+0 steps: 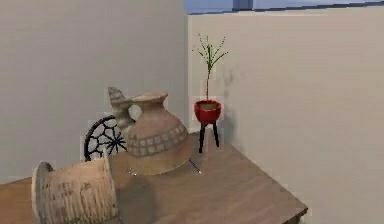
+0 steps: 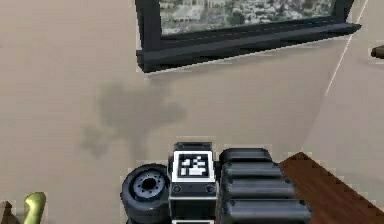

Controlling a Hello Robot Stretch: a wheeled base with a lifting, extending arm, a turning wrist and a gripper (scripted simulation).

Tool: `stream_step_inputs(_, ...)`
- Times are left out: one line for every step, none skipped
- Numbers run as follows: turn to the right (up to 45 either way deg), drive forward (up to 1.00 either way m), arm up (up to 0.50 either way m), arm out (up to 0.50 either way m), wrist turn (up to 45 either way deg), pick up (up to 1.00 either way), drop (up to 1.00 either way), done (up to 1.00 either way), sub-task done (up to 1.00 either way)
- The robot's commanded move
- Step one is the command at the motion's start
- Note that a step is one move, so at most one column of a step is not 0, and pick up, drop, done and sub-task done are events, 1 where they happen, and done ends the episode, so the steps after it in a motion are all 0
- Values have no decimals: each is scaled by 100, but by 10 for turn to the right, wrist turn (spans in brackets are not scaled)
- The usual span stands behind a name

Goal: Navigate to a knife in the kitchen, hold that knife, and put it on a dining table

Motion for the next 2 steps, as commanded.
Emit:
stream_step_inputs(0,5,0,0,0,0,0,0,0)
stream_step_inputs(-450,0,0,0,0,0,0,0,0)
